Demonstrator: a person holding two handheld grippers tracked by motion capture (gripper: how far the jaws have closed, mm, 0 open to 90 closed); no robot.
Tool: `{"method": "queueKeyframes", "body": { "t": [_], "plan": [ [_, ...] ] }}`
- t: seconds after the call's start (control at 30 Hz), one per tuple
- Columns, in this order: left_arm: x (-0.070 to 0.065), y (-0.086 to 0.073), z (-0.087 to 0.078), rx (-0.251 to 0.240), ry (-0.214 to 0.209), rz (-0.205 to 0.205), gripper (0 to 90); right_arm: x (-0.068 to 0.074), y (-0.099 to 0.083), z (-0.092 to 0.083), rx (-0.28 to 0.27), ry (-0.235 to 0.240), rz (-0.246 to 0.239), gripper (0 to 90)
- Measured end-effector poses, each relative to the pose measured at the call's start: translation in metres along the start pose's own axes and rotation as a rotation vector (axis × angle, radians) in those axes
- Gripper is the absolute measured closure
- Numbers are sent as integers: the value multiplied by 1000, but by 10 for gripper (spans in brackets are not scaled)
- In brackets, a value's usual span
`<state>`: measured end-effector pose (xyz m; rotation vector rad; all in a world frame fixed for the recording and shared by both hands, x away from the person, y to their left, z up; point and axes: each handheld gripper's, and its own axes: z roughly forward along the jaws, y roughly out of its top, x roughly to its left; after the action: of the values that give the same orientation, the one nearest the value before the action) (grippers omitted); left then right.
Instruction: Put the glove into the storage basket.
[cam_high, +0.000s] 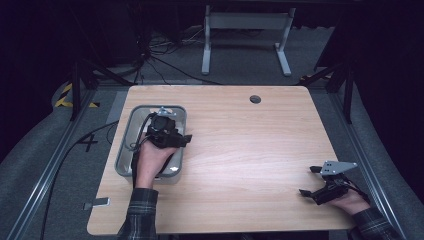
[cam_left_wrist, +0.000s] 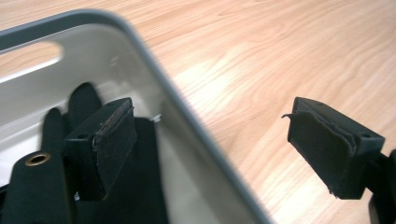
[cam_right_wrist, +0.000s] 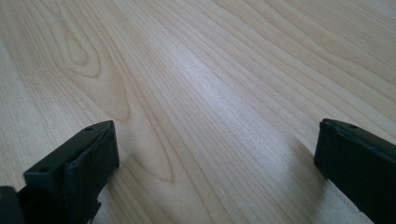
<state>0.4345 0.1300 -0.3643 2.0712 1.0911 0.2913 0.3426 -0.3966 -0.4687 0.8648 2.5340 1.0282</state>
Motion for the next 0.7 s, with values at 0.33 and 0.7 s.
{"method": "queueKeyframes", "body": {
  "t": [0.33,0.7],
  "plan": [
    [-49,4,19,-19,-86,59,159,0,0,0,-2,-2,1,4],
    [-99,0,39,-32,-148,135,146,1,-1,-1,-1,-1,0,4]
  ]
}}
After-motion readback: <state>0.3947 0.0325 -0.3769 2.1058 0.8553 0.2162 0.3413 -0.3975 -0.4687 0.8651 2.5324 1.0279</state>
